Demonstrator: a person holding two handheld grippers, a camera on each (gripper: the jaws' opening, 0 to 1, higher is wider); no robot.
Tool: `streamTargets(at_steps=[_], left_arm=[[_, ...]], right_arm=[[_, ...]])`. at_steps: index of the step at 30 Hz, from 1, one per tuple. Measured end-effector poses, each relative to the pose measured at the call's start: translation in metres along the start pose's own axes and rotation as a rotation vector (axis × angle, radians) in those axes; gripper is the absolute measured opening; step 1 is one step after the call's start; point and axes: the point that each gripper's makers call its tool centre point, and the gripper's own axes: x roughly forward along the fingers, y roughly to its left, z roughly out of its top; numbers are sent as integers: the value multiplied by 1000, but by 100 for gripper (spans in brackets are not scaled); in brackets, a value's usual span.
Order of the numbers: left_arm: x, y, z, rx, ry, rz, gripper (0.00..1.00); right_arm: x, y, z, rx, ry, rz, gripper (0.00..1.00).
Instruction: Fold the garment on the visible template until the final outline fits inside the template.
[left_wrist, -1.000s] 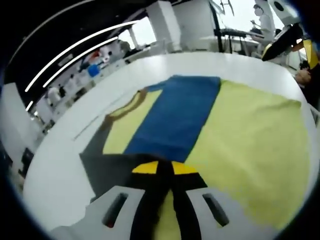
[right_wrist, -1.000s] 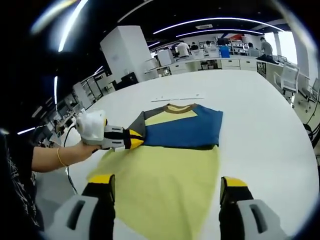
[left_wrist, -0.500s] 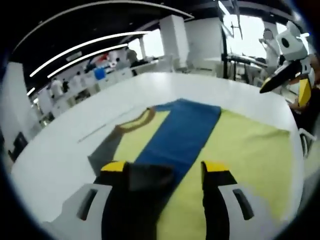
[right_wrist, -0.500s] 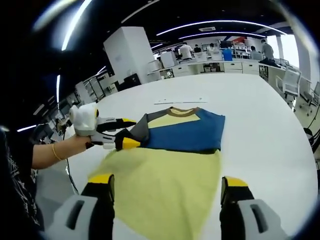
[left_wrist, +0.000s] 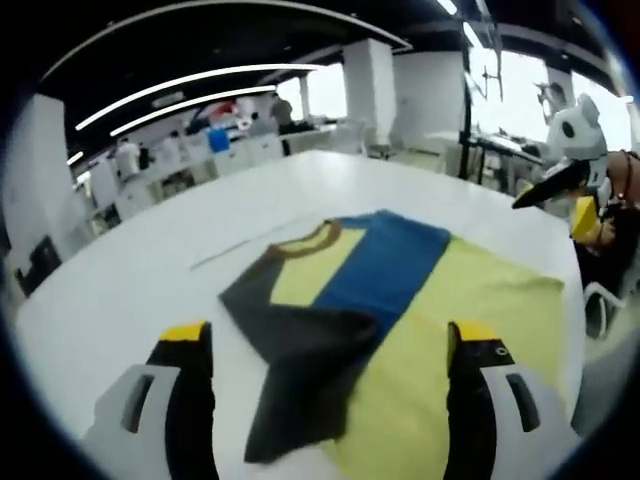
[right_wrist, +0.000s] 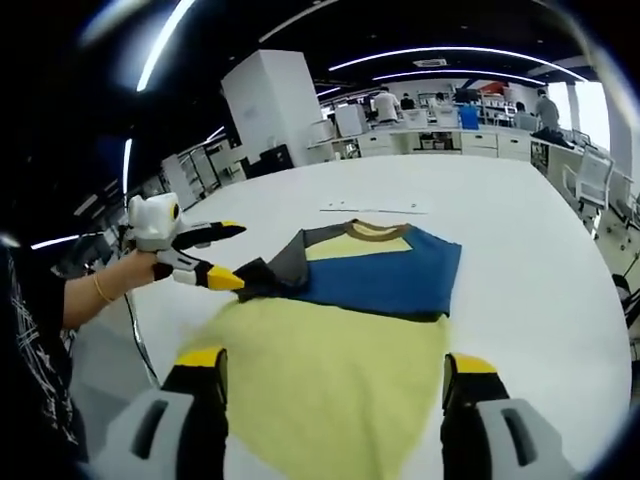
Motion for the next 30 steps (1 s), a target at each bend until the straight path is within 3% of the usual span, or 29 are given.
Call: streamTargets(at_steps=[3, 17, 30], left_arm=[[-8, 4, 0, -15, -6, 5, 99], [-46, 16, -7, -12, -7, 27, 99], [-66, 22, -32, -22, 42, 44, 99]], right_arm=[[4, 4, 7, -29, 6, 16, 89], [39, 29, 42, -151, 34, 114, 88], [87, 67, 65, -219, 68, 240, 86]])
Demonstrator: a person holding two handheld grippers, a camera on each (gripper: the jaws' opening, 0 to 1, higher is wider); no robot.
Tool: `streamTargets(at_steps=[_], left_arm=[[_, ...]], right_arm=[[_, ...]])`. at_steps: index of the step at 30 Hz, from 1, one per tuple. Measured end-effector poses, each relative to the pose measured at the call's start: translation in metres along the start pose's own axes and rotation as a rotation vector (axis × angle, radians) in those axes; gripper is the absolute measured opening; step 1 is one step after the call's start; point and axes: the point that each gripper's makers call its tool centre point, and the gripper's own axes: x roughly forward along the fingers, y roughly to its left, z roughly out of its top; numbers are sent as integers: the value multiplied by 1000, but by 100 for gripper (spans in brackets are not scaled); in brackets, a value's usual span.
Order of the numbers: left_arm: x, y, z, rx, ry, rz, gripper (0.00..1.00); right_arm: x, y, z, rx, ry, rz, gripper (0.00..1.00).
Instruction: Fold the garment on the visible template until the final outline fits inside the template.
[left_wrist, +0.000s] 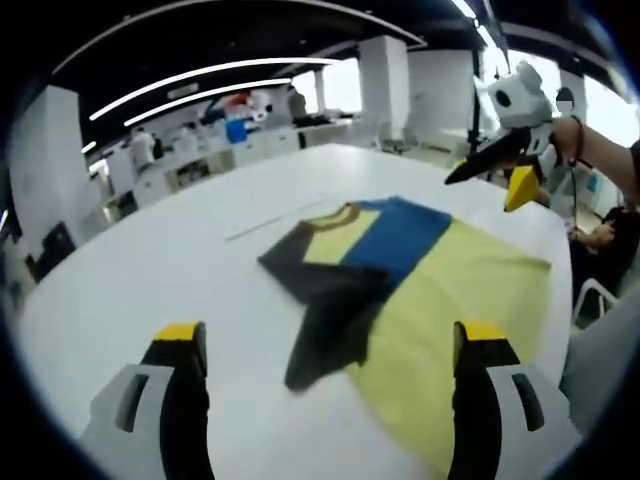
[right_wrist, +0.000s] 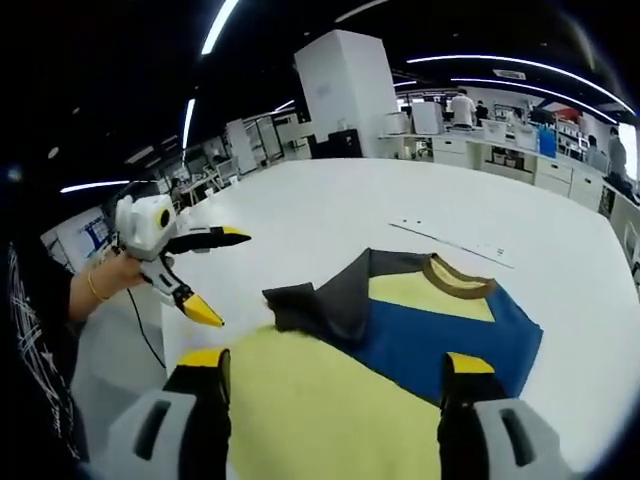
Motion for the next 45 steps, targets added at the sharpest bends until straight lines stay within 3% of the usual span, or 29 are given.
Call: streamTargets(at_steps=[21, 29, 31, 32, 39, 45], left_arm=[[-13, 6, -26, -26, 21, 27, 97], [-14, 6, -37, -40, 37, 30, 96], [-15, 7, -36, -42, 18, 37, 94], [-15, 10, -31, -20, -28, 55, 92], [-17, 16, -43, -42, 4, 64, 90], [-18, 20, -46, -57, -4, 69, 90]], right_arm=[[83, 27, 17, -53, 68, 157, 79], [115, 32, 22, -45, 80, 203, 72], [124, 36, 24, -42, 82, 223, 69], [127, 37, 24, -38, 84, 230, 65], [156, 45, 24, -27, 104, 261, 53], [174, 45, 19, 4, 140, 259, 39]])
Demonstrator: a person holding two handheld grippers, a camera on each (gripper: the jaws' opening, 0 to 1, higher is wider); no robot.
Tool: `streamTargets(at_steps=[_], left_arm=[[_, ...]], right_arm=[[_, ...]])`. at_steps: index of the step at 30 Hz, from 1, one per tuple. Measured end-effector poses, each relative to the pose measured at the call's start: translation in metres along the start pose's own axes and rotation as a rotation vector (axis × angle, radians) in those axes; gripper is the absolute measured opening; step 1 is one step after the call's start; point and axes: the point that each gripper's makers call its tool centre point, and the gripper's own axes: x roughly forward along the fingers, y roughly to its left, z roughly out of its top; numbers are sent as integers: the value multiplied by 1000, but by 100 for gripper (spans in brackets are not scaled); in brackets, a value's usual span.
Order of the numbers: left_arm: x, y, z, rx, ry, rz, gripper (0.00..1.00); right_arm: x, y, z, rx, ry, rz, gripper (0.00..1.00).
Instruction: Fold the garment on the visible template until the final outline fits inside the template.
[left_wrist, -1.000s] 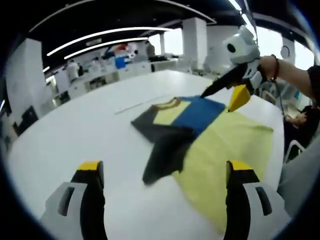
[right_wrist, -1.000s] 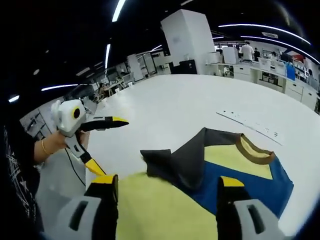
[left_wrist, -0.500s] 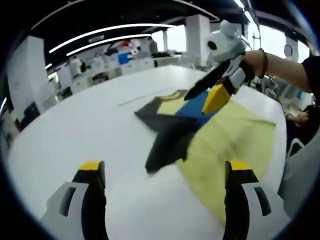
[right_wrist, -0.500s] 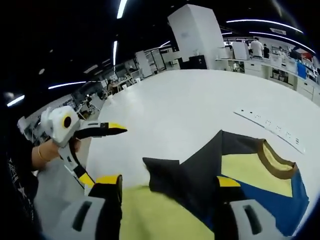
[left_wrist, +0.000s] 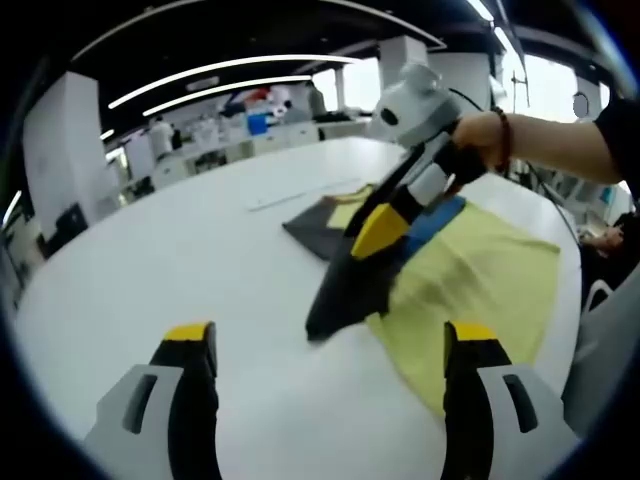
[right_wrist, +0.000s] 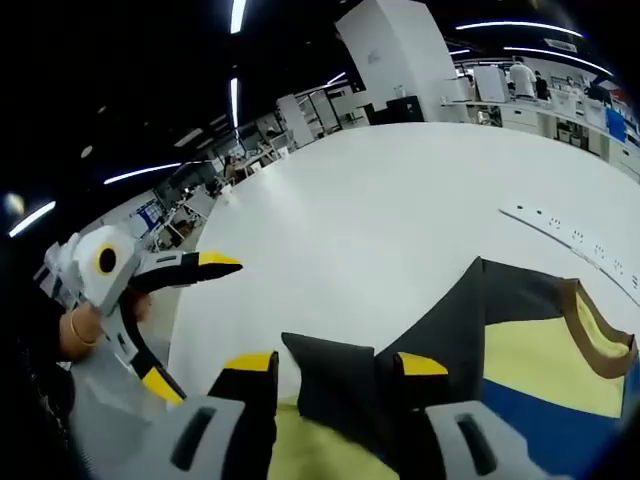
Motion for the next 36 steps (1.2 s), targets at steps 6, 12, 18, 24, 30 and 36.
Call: streamTargets(at_steps=[6, 12, 18, 24, 30, 36], left_arm=[[1, 0, -5, -4, 7, -4, 89], [0, 0, -4, -6, 2, -4, 88], [-1, -1, -4, -6, 1, -6, 89], [-3, 7, -3, -4, 3, 5, 89], [-5, 11, -4, -7, 4, 20, 89], [-6, 12, -4, -14, 6, 23, 88]], right_arm=[[9, -5, -8, 42, 29, -8, 30], [8, -5, -11, 27, 36, -11, 13], [-2, 1, -11, -39, 32, 0, 2], [-22, 15, -20, -151, 50, 23, 0], [-40, 25, -39, -190, 77, 43, 0], [-54, 27, -64, -208, 128, 32, 0]])
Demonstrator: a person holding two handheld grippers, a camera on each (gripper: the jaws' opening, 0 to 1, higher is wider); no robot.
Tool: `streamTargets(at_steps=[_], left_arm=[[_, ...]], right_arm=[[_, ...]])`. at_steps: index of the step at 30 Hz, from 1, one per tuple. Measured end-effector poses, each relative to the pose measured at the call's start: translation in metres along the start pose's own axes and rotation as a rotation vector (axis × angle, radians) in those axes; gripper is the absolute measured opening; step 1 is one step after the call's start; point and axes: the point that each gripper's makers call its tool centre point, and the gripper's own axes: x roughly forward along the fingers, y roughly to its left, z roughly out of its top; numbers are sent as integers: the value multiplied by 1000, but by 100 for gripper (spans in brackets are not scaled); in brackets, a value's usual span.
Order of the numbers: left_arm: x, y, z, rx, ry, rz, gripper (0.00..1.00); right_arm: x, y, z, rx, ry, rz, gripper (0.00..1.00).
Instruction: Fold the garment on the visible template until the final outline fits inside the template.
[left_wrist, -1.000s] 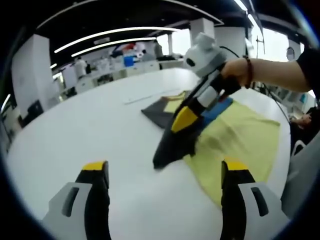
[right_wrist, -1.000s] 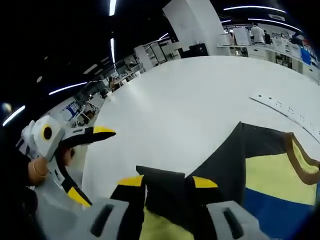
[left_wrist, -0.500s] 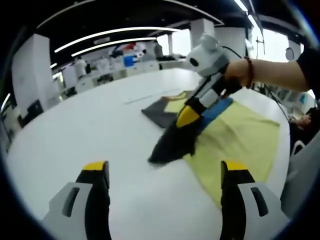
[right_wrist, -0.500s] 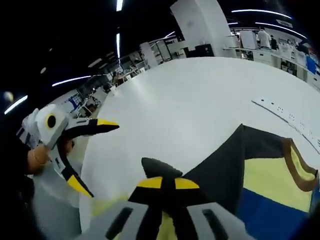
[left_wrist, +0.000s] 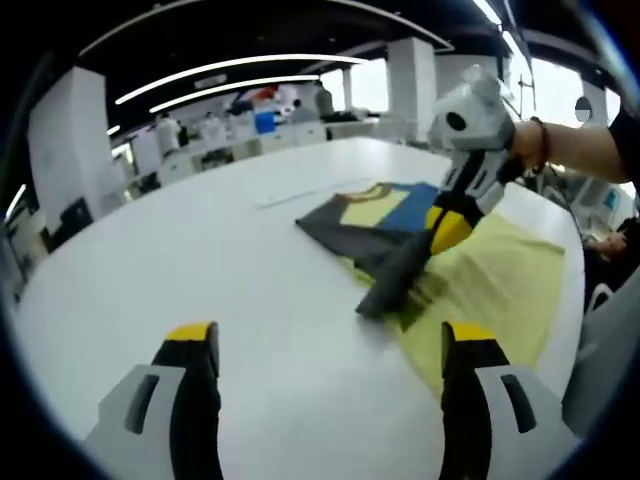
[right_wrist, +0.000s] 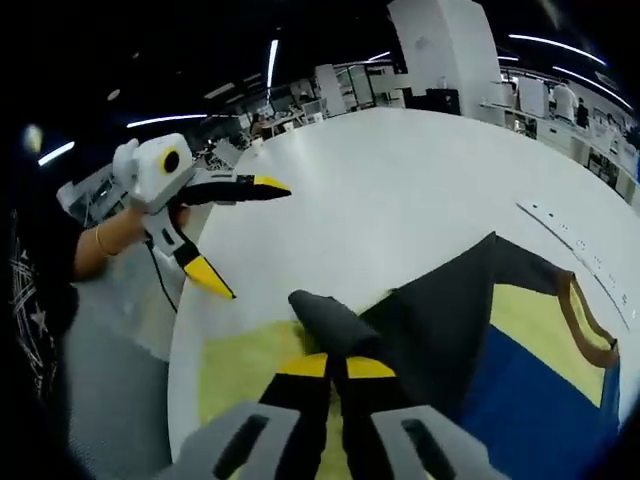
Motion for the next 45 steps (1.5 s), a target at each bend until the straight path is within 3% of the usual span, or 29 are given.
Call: streamTargets(at_steps=[22, 27, 33, 45], left_arm=[[-2, -9, 3, -3, -10, -17, 87], [-3, -9, 5, -5, -17, -17, 87], [-4, -8, 6, -4, -20, -17, 88], [-5, -7, 6, -18, -26, -25, 87]], right_arm=[[-13, 5, -61, 126, 46, -45, 5], [-21, -3, -54, 125, 21, -76, 20], [-25, -6, -30, 109, -36, -90, 31], [5, -5, -1, -20, 5, -26, 28]])
